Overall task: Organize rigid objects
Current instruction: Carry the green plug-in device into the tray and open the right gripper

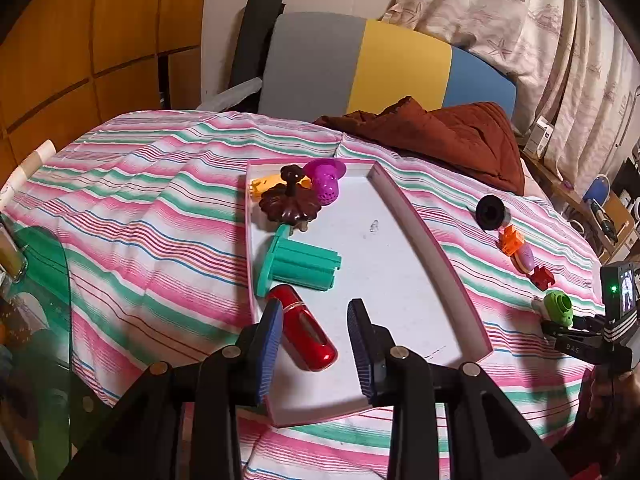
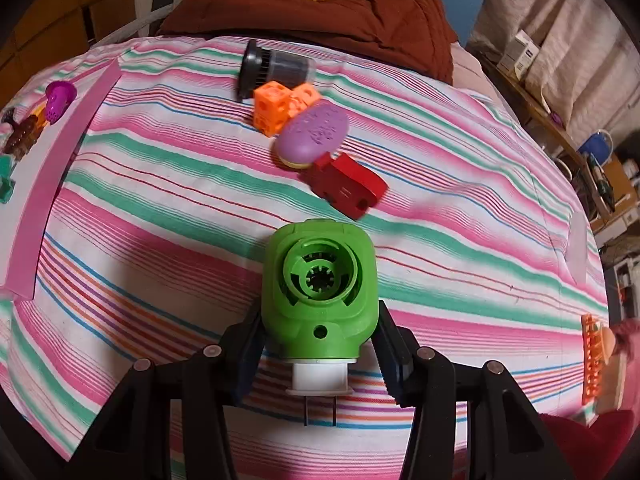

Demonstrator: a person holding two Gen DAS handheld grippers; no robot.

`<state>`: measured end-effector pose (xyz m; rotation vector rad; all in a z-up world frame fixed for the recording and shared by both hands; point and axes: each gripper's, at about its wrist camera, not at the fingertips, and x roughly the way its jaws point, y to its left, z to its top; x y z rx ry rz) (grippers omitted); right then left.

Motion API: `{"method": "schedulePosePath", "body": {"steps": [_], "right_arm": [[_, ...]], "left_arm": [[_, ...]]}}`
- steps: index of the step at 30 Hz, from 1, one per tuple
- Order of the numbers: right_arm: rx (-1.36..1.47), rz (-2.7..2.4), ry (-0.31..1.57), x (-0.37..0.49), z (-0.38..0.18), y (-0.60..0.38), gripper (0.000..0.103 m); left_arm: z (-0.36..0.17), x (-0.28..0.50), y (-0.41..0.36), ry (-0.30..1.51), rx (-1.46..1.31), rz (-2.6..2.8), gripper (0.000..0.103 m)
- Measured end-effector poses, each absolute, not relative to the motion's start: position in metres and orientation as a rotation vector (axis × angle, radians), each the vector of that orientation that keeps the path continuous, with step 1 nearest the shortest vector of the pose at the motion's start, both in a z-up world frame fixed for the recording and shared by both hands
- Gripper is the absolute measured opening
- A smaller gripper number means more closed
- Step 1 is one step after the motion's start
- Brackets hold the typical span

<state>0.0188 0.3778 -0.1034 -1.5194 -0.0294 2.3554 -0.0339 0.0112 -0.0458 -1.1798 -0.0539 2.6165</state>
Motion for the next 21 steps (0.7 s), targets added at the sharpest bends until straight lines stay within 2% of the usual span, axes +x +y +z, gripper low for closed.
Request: {"method": "schedulePosePath", "body": {"steps": [8, 21], "right_arm": [[-1.531, 2.495, 0.153, 0.004, -0.094, 0.356, 0.051], [-1.462, 2.883, 0.024, -0.061, -0.038, 0.210, 0.051]], "left_arm": [[-0.049, -0.027, -0.002, -0.063, -1.192, 2.643, 0.033], [-0.053, -0.025, -0.020, -0.091, -1.207, 2.671, 0.033]]}}
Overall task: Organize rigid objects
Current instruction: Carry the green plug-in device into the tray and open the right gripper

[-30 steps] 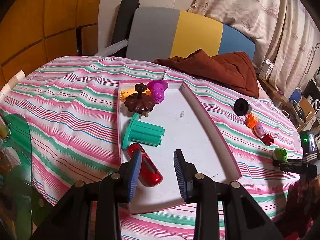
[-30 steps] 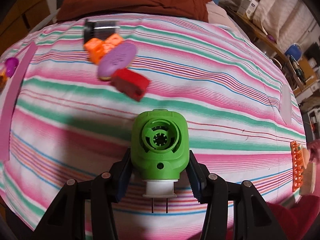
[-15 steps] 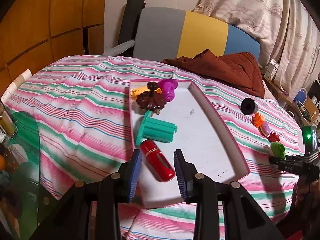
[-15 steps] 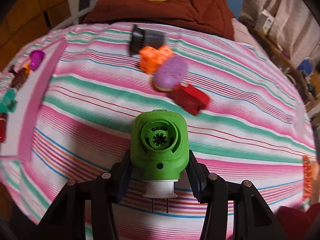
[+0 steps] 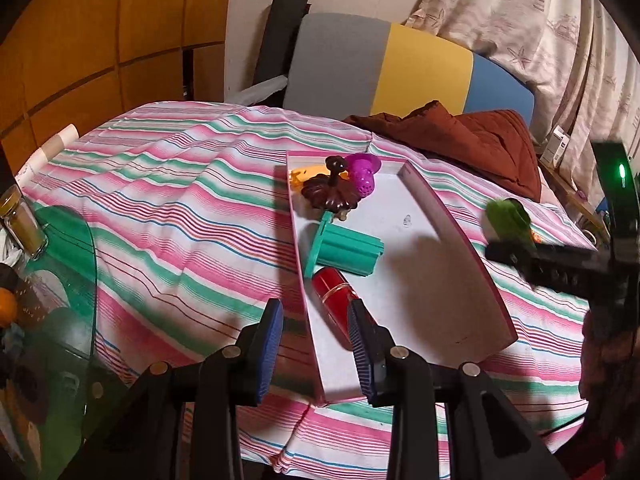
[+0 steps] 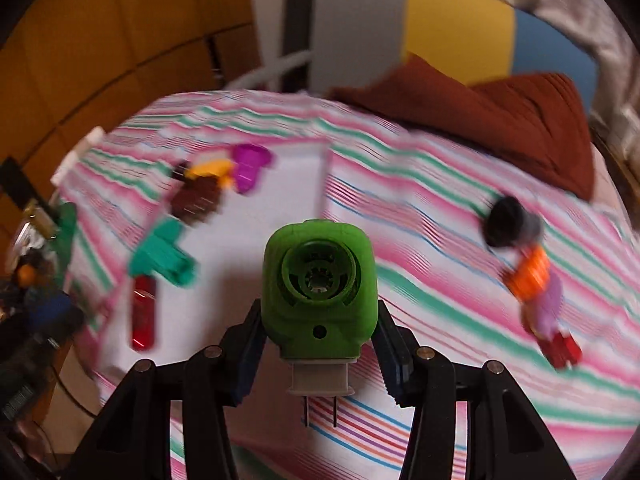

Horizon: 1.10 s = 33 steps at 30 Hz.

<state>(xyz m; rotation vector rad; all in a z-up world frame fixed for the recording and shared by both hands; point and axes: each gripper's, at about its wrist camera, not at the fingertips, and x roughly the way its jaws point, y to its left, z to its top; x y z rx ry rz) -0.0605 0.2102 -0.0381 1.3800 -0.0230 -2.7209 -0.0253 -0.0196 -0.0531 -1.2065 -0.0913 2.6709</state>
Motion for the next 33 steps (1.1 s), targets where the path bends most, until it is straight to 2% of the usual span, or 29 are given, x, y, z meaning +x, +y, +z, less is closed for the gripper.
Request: {"method": "schedulePosePath", "body": {"steps": [5, 17, 24, 27, 33], "right_arm": [[1.369, -2.664, 0.079, -0.089, -0.039, 0.169, 0.051], [1.628, -2.587, 0.153, -0.164, -0.094, 0.134, 0.053], [1.607, -2.610, 0.092, -0.164, -0.093, 0.140, 0.057], [1.579, -2.625, 0.052, -0.158, -0.087, 0.142, 0.063], [1.497, -2.648, 0.043, -0.145, -0.074, 0.144, 0.064]], "left_arm": [[-0.055, -0.026, -0.026, -0.117, -1.213, 2.674, 0.033], [-0.059, -0.028, -0.037, -0.140, -1.236, 2.692, 0.033], [-0.056, -0.027, -0.035, -0.124, -1.220, 2.703, 0.033], [-0.055, -0.026, -0.033, -0.120, -1.217, 2.703, 0.033], [-0.051, -0.024, -0.028, -0.095, -1.205, 2.702, 0.033]]}}
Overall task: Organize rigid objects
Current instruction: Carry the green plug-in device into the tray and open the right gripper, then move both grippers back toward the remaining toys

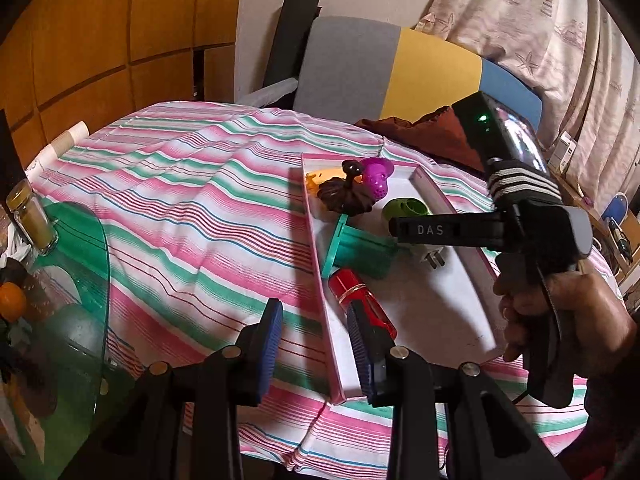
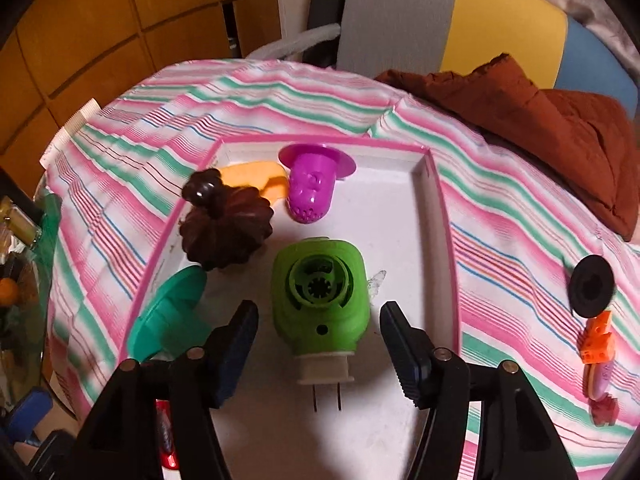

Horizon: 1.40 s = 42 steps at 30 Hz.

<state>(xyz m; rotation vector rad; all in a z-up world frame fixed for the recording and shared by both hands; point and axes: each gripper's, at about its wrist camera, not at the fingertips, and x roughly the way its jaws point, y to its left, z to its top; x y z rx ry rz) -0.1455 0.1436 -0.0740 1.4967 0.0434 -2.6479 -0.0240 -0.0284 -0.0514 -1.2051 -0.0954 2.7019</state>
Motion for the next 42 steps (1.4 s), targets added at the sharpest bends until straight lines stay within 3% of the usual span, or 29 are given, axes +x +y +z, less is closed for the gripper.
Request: {"method": "schedulePosePath", "body": {"steps": [13, 23, 30, 34, 37, 42], "right_arm": [[1.355, -2.750, -0.019, -0.092, -0.040, 0.199, 0.064], [1.410, -2.972, -0.021, -0.053, -0.028, 0.325, 0.064], [1.511, -3.225, -0.122, -0.030, -0.030, 0.439, 0.067], [1.567, -3.274, -0.320, -0.015, -0.049, 0.486, 0.067], [1.691, -3.172, -0.680, -0.010, -0.068, 0.515, 0.067], [1.757, -3.125, -0.693, -0.016, -0.077, 0.516, 0.067]], "left_arm": [[-0.042, -0.022, -0.012, -0.027, -1.178, 2.687, 0.033], [-0.032, -0.023, 0.007, 0.028, -1.139, 2.657, 0.033], [-0.027, -0.022, 0.035, 0.080, -1.130, 2.609, 0.033], [-0.025, -0.023, 0.048, 0.089, -1.136, 2.589, 0.033], [-0.027, -0.025, 0.058, 0.079, -1.161, 2.559, 0.033], [-0.029, -0.021, 0.079, 0.104, -1.160, 2.525, 0.033]]}}
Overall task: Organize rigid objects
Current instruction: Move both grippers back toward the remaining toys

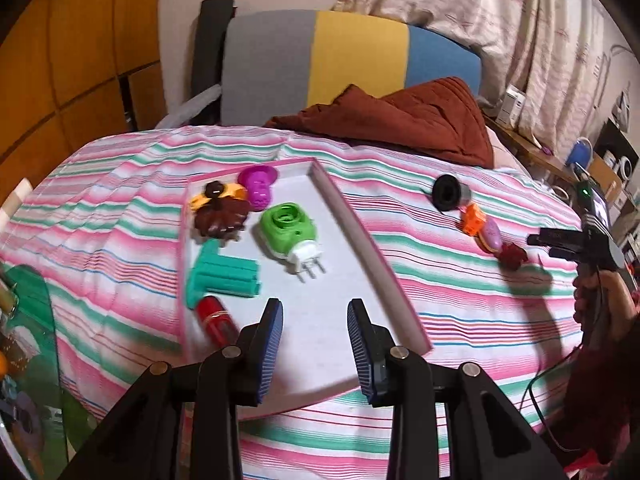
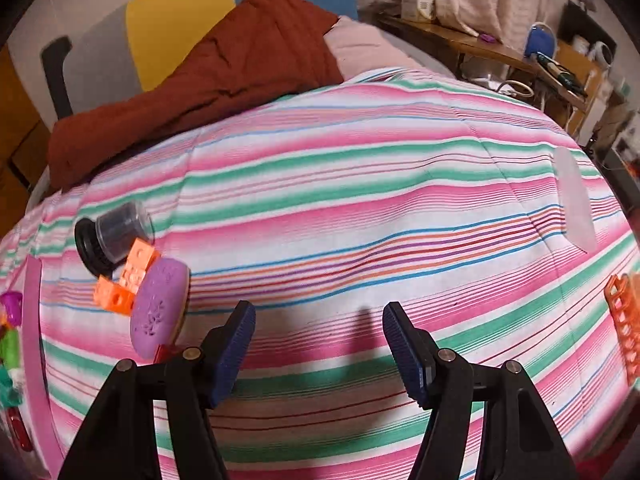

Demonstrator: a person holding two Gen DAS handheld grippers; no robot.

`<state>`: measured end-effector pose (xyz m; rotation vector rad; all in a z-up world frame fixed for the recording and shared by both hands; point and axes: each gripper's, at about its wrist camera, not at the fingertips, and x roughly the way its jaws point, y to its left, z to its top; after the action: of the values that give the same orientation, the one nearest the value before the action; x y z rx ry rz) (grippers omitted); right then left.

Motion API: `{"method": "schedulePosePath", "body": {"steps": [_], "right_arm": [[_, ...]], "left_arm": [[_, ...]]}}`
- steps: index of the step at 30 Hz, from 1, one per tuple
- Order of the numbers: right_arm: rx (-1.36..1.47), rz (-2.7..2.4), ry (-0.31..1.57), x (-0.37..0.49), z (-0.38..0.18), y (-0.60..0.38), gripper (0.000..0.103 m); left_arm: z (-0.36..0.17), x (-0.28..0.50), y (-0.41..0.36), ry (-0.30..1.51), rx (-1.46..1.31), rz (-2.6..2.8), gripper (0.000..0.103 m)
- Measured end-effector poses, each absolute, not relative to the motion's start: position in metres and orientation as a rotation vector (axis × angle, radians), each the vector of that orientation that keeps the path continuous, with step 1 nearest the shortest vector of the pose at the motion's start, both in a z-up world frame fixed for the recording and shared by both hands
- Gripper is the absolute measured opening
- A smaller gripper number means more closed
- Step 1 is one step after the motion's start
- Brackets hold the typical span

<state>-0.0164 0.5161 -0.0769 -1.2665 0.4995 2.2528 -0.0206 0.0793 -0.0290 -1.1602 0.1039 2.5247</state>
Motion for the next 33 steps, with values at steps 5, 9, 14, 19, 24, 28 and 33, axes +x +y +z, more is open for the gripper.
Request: {"method": "schedulePosePath", "body": {"steps": [5, 9, 14, 19, 24, 28, 33], "right_arm": [[-1.262, 2.308, 0.513, -0.016, -0.074, 0.508, 0.067], [-1.283, 2.424, 0.541, -0.019, -0.070, 0.492, 0.067], [-1.408, 2.482, 0.439, -0.033, -0.079, 0.468, 0.072], [-1.484, 2.511, 0.353, -0.036, -0.085, 0.455, 0.051], [-1.462, 2.480, 0.330, -0.031, -0.079, 0.462, 0.039], [-1.434, 2.368, 0.278, -0.026, -0.077, 0.477, 0.039], [-1.447, 2.313, 0.283, -0.026, -0.078, 0.489, 0.049]], "left_arm": [[-0.030, -0.018, 0.102, 0.133, -1.163, 2.472, 0.033], [-0.028, -0.016, 0.118, 0.133, -1.160, 2.421, 0.033], [-0.028, -0.012, 0.138, 0.162, -1.140, 2.372, 0.033], [-0.031, -0.013, 0.156, 0.179, -1.146, 2.331, 0.033], [-0.034, -0.017, 0.176, 0.206, -1.147, 2.290, 0.033], [-0.041, -0.022, 0.200, 0.221, -1.171, 2.235, 0.033], [-0.053, -0.033, 0.234, 0.218, -1.213, 2.159, 0.033]]}}
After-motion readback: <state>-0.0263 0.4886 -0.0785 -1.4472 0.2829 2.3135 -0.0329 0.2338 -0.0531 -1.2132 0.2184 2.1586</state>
